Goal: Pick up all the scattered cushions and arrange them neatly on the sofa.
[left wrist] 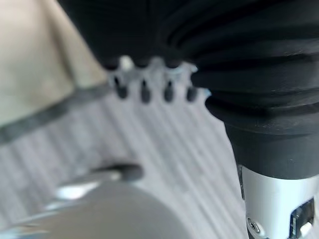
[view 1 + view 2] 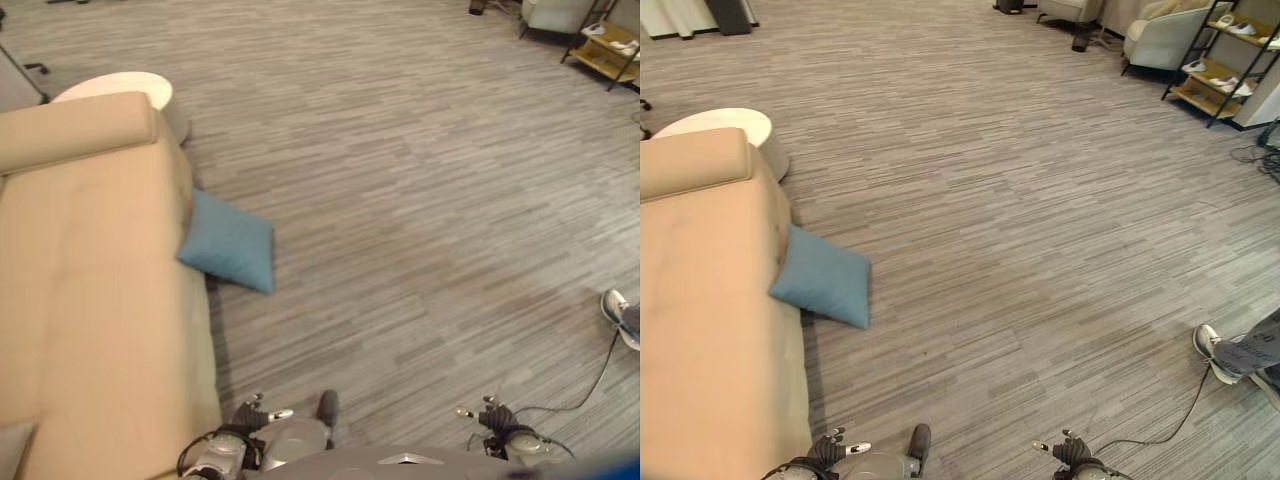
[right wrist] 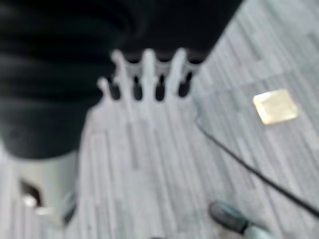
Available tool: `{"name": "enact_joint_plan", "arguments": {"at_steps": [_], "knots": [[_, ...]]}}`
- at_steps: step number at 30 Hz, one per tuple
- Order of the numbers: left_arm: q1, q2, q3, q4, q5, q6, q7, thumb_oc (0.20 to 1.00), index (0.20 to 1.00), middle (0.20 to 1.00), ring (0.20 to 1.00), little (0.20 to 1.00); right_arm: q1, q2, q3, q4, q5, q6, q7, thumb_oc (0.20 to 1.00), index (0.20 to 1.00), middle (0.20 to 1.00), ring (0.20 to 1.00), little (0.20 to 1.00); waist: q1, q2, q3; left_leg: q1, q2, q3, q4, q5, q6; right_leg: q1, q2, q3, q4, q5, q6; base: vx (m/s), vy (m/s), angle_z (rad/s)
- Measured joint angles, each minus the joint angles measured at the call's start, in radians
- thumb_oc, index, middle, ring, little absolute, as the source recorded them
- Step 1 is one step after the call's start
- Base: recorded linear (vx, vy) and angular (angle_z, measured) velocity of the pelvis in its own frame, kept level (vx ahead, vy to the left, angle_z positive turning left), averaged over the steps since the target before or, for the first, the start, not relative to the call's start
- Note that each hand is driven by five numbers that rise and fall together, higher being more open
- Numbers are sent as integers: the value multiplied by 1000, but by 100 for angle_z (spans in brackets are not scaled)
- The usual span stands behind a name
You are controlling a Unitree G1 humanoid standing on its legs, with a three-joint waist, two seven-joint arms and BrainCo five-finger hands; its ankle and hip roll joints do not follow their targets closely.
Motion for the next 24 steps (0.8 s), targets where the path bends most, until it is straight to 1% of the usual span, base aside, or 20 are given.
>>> {"name": "enact_joint_plan", "arguments": {"at_steps": [1,2,3,4,6,7,8,9,11,12,14,15,16,18,19,20,21,22,23,24], "knots": [[-20,11,-10,-9,0,-7,1,1000,1000,1000,1000,1000,19,6,11,-10,-15,0,4,1000,1000,1000,1000,1000,2,-20,-11,33,-25,9,1,-22,-8,-142,-78,-2,303,-23,63,399,-13,24],[-53,20,-34,-6,-1,-4,3,1000,1000,1000,1000,1000,15,4,14,-34,-15,-1,4,1000,1000,1000,1000,1000,-10,-32,0,64,-48,-32,8,-61,23,-252,-132,-8,434,-37,52,490,-61,55],[-63,20,-40,-3,-1,-2,2,1000,1000,1000,1000,1000,7,5,12,-44,-15,-1,6,1000,1000,1000,1000,1000,-24,-23,6,82,-45,-43,4,-74,8,-267,-149,-35,393,-39,54,384,-143,36],[-60,17,-39,-3,-2,-3,3,1000,1000,1000,1000,1000,-2,4,11,-42,-15,-1,7,1000,1000,1000,1000,1000,-18,-19,12,111,-42,-38,-2,-86,6,-269,-166,-70,309,-34,43,280,-153,5],[-43,22,-36,1,-2,-2,5,1000,1000,1000,1000,1000,-14,4,15,-48,-15,-1,9,1000,1000,1000,1000,1000,-21,-13,15,142,-38,-39,-6,-117,-4,-282,-151,-47,112,3,36,301,-170,-5],[-41,25,-36,3,-2,-2,6,1000,1000,1000,1000,1000,-15,5,18,-61,-15,-1,10,1000,1000,1000,1000,1000,-21,-22,10,148,-38,-46,-8,-136,-17,-303,-132,-1,11,39,36,433,-258,22],[-40,32,-17,23,-2,-2,6,1000,1000,1000,1000,1000,-19,7,23,-70,-15,-1,10,1000,1000,1000,1000,1000,-28,-30,8,166,-34,-65,-12,-156,-29,-315,-88,79,-146,131,29,422,-284,27],[-40,33,-9,36,-2,-2,6,1000,1000,1000,1000,1000,-17,9,23,-66,-15,0,10,1000,1000,1000,1000,1000,-33,-37,3,181,-29,-74,-13,-169,-33,-316,-70,114,-198,183,26,416,-323,42],[-17,23,3,36,-4,-3,7,1000,1000,1000,1000,1000,-2,14,23,-55,-15,1,9,1000,1000,1000,1000,1000,-53,-39,-4,216,-10,-124,-10,-195,-53,-267,-49,106,-237,271,-8,233,-234,67],[-10,15,3,36,-4,-6,7,1000,1000,1000,1000,1000,7,14,24,-53,-15,1,10,1000,1000,1000,1000,1000,-49,-32,-10,234,5,-136,-4,-203,-65,-239,-32,98,-250,294,-38,122,-144,65],[-9,0,4,35,-12,-7,3,1000,1000,1000,1000,1000,11,24,25,-57,-14,-1,9,1000,1000,1000,1000,1000,-35,-49,-18,172,5,-146,145,-213,-79,-162,-28,67,-329,307,-83,160,-256,56],[-12,5,14,35,-32,-7,7,1000,1000,1000,1000,1000,24,13,20,-68,-13,-3,9,1000,1000,1000,1000,1000,-17,-52,-27,99,5,-142,298,-223,-105,-118,-20,27,-385,310,-120,195,-314,68],[-18,3,21,35,-36,-7,7,1000,1000,1000,1000,1000,24,10,13,-72,-12,-4,8,1000,1000,1000,1000,1000,-7,-52,-26,55,5,-137,393,-226,-112,-100,-15,10,-404,306,-129,182,-257,65],[-33,0,23,34,-41,-8,7,1000,1000,1000,1000,1000,22,10,12,-73,-10,-7,8,1000,1000,1000,1000,1000,11,-65,-17,-63,19,-85,602,-219,-147,-69,-8,-18,-421,290,-154,151,-120,45],[-29,11,31,31,-42,-7,6,1000,1000,1000,1000,1000,13,15,13,-79,-5,-12,7,1000,1000,1000,1000,1000,16,-80,-9,-88,33,-38,552,-223,-148,-49,-5,-32,-424,253,-164,212,-104,52],[-27,12,31,26,-42,-7,6,1000,1000,1000,1000,1000,9,11,13,-74,-1,-11,6,1000,1000,1000,1000,1000,11,-85,-3,-112,43,-9,448,-217,-148,-40,-1,-55,-422,243,-168,238,-83,47],[-20,16,37,19,-41,-5,6,1000,1000,1000,1000,1000,-6,10,13,-69,0,-11,5,1000,1000,1000,1000,1000,9,-84,12,-131,45,12,348,-204,-142,-25,6,-68,-422,232,-156,362,-86,40],[-17,20,38,5,-40,-5,6,1000,1000,1000,1000,1000,-13,6,13,-68,8,-12,3,1000,1000,1000,1000,1000,2,-86,25,-149,46,64,225,-152,-141,-4,11,-86,-427,194,-139,505,-73,55],[-19,19,32,0,-39,-6,6,1000,1000,1000,1000,1000,-10,1,12,-42,8,-10,0,1000,1000,1000,1000,1000,2,-69,40,-158,51,122,61,-42,-145,39,32,-107,-427,144,-144,750,-22,58],[-6,15,19,4,-38,-5,6,1000,1000,1000,1000,1000,-11,2,13,-37,8,-9,-1,1000,1000,1000,1000,1000,8,-59,43,-179,56,143,-27,1,-167,72,58,-111,-427,110,-148,831,71,31]]}}
